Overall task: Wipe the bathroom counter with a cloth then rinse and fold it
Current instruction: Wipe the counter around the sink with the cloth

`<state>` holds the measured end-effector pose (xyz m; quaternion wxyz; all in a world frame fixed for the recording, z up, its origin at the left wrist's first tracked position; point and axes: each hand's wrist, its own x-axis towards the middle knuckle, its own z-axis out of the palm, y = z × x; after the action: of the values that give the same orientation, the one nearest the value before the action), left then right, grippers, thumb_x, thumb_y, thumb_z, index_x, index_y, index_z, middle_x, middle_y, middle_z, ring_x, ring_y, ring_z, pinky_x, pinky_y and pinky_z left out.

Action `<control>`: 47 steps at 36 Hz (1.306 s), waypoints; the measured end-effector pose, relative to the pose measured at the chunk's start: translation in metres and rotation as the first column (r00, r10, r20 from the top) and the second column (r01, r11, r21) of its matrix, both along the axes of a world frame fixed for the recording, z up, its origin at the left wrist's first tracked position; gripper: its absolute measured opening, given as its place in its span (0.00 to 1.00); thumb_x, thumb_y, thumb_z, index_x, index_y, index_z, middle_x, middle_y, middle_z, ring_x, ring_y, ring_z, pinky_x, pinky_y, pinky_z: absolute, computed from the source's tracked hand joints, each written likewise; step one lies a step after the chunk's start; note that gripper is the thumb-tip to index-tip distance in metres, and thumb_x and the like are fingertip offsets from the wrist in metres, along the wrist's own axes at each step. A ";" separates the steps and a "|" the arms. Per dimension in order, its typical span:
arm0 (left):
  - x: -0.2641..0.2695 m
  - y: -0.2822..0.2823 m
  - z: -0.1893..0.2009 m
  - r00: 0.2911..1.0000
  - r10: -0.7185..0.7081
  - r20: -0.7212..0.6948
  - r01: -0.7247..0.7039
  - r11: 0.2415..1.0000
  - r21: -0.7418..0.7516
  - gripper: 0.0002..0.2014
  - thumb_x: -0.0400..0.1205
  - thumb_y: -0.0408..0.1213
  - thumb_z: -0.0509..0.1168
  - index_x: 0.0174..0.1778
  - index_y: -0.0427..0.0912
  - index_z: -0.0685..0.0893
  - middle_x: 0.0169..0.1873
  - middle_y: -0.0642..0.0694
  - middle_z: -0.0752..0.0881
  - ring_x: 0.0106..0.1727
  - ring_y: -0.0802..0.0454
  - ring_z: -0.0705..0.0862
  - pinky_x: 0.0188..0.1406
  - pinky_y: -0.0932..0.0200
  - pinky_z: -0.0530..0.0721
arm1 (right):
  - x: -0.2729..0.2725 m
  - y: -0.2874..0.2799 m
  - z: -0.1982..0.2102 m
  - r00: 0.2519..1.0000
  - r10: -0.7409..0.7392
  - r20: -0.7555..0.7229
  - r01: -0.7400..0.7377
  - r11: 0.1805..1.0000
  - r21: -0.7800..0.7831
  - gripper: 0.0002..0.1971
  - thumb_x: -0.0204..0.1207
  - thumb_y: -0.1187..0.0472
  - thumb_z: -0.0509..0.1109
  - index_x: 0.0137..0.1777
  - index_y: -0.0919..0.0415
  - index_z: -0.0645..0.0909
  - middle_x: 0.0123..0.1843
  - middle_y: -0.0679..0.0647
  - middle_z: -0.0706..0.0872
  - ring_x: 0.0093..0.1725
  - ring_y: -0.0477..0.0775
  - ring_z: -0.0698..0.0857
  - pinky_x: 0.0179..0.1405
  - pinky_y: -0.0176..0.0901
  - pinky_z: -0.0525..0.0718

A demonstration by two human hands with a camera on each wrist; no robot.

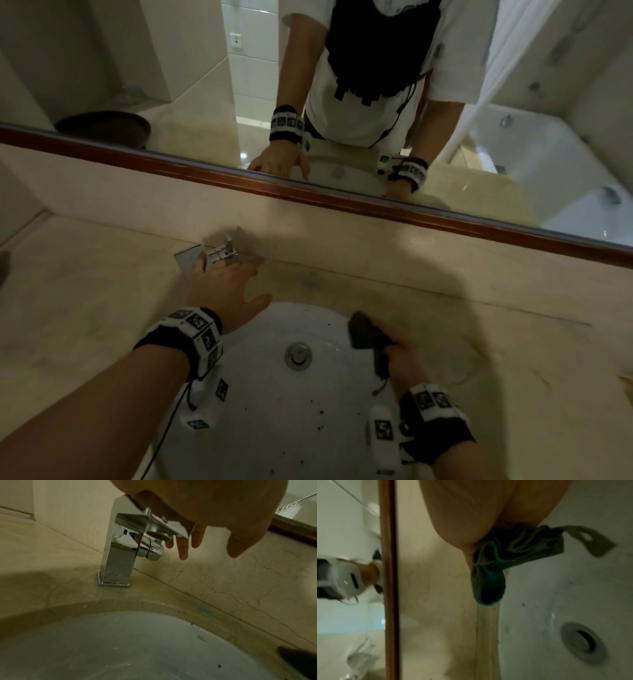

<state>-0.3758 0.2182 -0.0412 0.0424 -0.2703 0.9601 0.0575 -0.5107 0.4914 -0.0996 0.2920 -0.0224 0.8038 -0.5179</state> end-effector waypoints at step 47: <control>0.003 0.001 0.005 0.998 0.002 -0.055 0.002 0.998 0.063 0.36 0.74 0.69 0.45 0.78 0.59 0.60 0.65 0.58 0.78 0.72 0.53 0.72 0.79 0.34 0.48 | -0.038 -0.187 -0.027 0.574 0.780 -0.250 -0.732 0.625 0.271 0.28 0.78 0.78 0.54 0.77 0.60 0.69 0.81 0.57 0.66 0.80 0.58 0.66 0.79 0.38 0.57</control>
<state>-0.3727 0.2193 -0.0359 0.0244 -0.2672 0.9586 0.0952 -0.5491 0.3049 -0.1266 0.3406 -0.4336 0.7880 -0.2740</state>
